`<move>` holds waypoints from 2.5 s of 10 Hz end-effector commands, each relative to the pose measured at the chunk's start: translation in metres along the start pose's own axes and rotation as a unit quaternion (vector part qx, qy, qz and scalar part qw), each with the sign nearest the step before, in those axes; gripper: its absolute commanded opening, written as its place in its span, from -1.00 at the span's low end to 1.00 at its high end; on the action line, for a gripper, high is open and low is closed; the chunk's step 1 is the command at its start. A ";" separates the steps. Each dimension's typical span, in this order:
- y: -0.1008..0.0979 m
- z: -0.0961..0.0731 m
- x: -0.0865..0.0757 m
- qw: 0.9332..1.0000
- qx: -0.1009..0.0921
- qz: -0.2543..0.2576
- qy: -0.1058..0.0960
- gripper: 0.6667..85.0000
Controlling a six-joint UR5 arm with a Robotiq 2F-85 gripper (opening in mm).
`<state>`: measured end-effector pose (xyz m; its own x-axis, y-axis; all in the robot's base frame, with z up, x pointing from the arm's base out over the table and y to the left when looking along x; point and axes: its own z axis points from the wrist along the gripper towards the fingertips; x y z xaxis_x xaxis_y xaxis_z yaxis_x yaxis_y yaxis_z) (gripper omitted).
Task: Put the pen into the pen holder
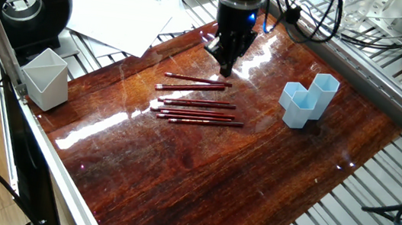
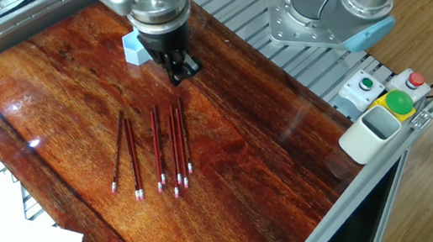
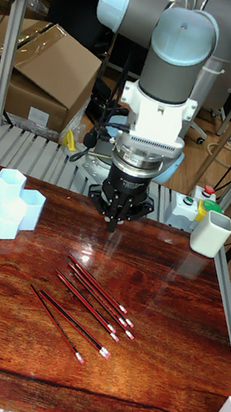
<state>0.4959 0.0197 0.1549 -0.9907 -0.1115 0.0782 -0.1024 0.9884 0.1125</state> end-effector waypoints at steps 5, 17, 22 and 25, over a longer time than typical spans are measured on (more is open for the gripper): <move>-0.004 0.019 0.012 0.996 -0.003 -0.085 -0.003 -0.66; 0.013 0.023 0.010 0.998 -0.022 -0.053 0.001 -0.70; 0.012 0.022 -0.020 0.996 -0.014 -0.074 -0.055 -0.45; 0.010 0.022 -0.016 0.991 -0.007 -0.126 -0.048 -0.20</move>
<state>0.5064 0.0314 0.1310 -0.9567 -0.2893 -0.0312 -0.2909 0.9483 0.1271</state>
